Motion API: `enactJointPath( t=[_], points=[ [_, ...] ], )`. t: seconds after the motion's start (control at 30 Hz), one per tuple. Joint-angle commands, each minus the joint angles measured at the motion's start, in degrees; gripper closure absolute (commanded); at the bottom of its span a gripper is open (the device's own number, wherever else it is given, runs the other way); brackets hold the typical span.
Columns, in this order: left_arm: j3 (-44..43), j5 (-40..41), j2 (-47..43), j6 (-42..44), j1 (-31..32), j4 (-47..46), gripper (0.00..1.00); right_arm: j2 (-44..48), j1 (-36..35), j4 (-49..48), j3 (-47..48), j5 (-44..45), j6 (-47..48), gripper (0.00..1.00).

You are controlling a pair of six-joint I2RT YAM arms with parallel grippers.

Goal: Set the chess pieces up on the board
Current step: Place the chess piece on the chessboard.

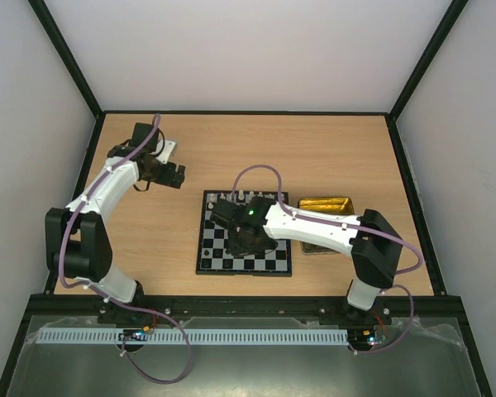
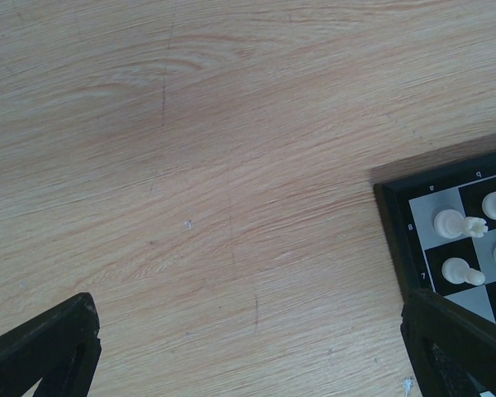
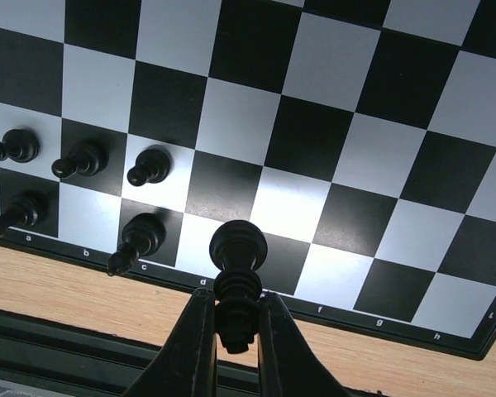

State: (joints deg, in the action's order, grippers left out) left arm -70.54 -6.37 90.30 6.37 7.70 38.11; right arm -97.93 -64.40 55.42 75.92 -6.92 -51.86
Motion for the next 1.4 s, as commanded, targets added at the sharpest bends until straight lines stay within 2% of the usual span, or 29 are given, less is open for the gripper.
enactJointPath(
  t=[0.0, 0.23, 0.63, 0.9, 1.2, 1.37],
  points=[
    [0.8, 0.2, -2.1, -0.2, 0.2, 0.2, 0.01, -1.2, -1.2, 1.9, 1.8, 1.1, 0.3, 0.98],
    [1.4, 0.0, -3.0, -0.2, 0.2, -0.1, 0.01, 0.1, -1.9, 3.5, 1.5, 2.5, -0.8, 0.98],
    [1.5, 0.2, -3.3, -0.2, 0.2, -0.2, 0.01, -2.4, -2.2, 3.8, 2.6, -1.1, 2.1, 0.98],
    [2.5, 0.1, -3.9, -0.2, 0.2, -0.5, 0.01, -2.4, -2.3, 6.9, 5.3, 4.4, 1.2, 0.98],
    [2.5, 0.0, -3.7, -0.2, 0.2, -0.7, 0.01, 3.9, 5.3, 7.6, 2.3, 4.0, 1.6, 0.98],
    [2.4, 0.0, -3.5, -0.2, 0.2, -0.8, 0.01, 4.8, 6.8, 8.4, 2.2, 4.2, 2.6, 0.98]
  ],
)
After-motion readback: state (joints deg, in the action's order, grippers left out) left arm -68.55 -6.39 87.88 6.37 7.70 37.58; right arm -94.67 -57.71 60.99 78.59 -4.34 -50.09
